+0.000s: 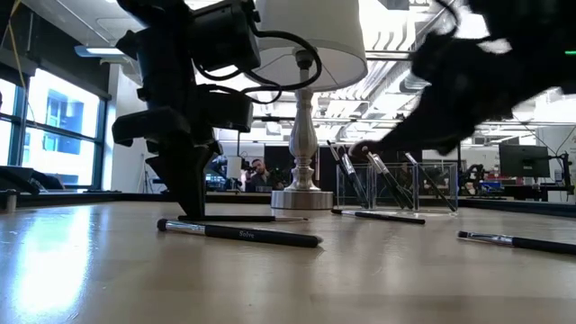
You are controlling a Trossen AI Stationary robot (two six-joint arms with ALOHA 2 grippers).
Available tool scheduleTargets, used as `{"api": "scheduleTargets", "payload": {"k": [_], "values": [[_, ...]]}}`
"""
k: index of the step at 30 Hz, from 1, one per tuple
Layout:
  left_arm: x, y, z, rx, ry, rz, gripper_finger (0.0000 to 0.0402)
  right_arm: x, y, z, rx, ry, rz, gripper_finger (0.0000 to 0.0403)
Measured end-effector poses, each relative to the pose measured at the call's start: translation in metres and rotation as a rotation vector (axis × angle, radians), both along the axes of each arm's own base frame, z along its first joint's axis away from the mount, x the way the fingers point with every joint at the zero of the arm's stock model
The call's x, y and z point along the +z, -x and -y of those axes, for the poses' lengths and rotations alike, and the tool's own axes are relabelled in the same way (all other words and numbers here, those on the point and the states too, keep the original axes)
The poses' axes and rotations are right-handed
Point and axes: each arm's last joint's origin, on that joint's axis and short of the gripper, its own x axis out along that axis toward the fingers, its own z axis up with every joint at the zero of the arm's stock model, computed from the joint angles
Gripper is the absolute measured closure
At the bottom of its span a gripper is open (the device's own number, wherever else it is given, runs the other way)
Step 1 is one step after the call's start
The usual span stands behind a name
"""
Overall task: Put items in baskets/containers
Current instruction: Put the liner brush into the transparent organizer
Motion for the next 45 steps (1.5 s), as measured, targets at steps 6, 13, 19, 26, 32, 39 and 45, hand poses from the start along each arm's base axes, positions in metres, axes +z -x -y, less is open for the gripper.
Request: {"api": "scheduleTargets", "payload": {"k": [6, 13, 19, 26, 32, 39, 45], "values": [[0.000, 0.000, 0.000, 0.004, 0.000, 0.004, 0.0397, -0.016, -0.047, 0.007, 0.128, 0.079, -0.111, 0.0400], [0.000, -0.001, 0.000, 0.022, 0.005, 0.011, 0.0397, -0.047, -0.077, 0.010, 0.196, 0.060, -0.198, 0.0401], [0.000, -0.001, 0.000, 0.023, 0.015, 0.009, 0.0397, -0.048, -0.085, 0.011, 0.185, 0.090, -0.182, 0.0402], [0.000, -0.001, 0.000, 0.023, 0.015, 0.011, 0.0397, -0.044, -0.090, 0.016, 0.161, 0.119, -0.140, 0.0402], [0.000, -0.001, 0.000, 0.023, 0.016, 0.015, 0.0397, -0.046, -0.090, 0.021, 0.203, 0.081, -0.150, 0.0402], [0.000, -0.002, 0.000, 0.023, 0.017, 0.020, 0.0397, -0.047, -0.090, 0.020, 0.225, 0.069, -0.152, 0.0403], [0.000, -0.002, 0.000, 0.023, 0.017, 0.020, 0.0397, -0.048, -0.089, 0.023, 0.218, 0.068, -0.171, 0.0403]]}}
